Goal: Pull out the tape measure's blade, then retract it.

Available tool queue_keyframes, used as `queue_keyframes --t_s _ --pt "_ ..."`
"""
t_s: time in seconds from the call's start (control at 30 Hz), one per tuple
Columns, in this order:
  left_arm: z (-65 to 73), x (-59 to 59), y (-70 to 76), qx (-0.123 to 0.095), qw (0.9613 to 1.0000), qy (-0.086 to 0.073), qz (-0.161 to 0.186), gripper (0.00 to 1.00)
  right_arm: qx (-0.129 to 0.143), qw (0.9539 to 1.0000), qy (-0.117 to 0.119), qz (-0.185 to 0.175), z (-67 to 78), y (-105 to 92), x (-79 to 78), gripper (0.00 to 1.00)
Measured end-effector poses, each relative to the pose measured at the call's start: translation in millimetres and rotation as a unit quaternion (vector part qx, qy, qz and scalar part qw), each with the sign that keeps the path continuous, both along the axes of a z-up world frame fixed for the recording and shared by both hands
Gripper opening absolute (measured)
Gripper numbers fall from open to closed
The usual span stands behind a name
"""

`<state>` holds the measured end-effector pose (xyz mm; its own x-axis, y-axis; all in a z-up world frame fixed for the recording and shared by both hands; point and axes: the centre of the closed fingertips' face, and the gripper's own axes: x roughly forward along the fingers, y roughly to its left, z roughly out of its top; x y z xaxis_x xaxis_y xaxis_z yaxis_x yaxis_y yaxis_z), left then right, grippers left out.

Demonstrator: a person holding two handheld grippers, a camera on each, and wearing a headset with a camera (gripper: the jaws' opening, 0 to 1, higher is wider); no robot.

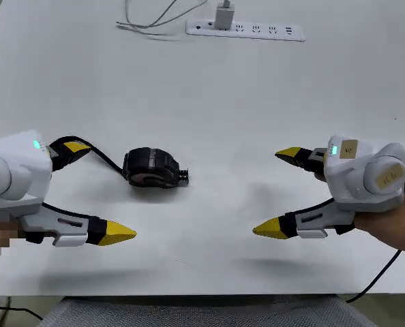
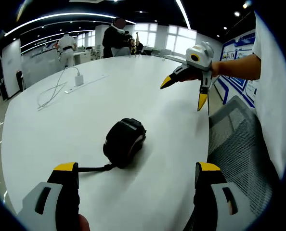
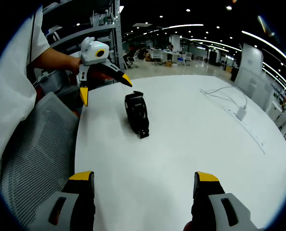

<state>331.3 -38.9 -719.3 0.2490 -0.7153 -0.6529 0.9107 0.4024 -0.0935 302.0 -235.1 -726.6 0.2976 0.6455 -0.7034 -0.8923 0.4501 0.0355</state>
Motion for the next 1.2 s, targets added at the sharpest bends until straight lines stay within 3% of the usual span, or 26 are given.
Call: queue_keyframes --t_s 0.47,0.77,1.03,1.2 --pt "-15.7 10.8 -7.9 0.044 0.9981 0.005 -0.042 0.99 -0.007 0.9994 0.014 0.031 -9.1 11.4 13.4 0.83" --pt "-24.1 18.5 -13.2 0.070 0.9946 0.004 -0.076 0.97 -0.012 0.9984 0.016 0.053 -9.4 23.0 22.6 0.83" --pt "-31.4 27.0 -15.6 0.085 0.9916 0.005 -0.097 0.85 -0.013 0.9975 0.016 0.068 -9.7 31.5 28.6 0.80" --pt "-34.0 33.6 -18.1 0.085 0.9916 0.013 -0.097 0.76 -0.011 0.9972 0.016 0.072 -11.1 35.8 30.5 0.79"
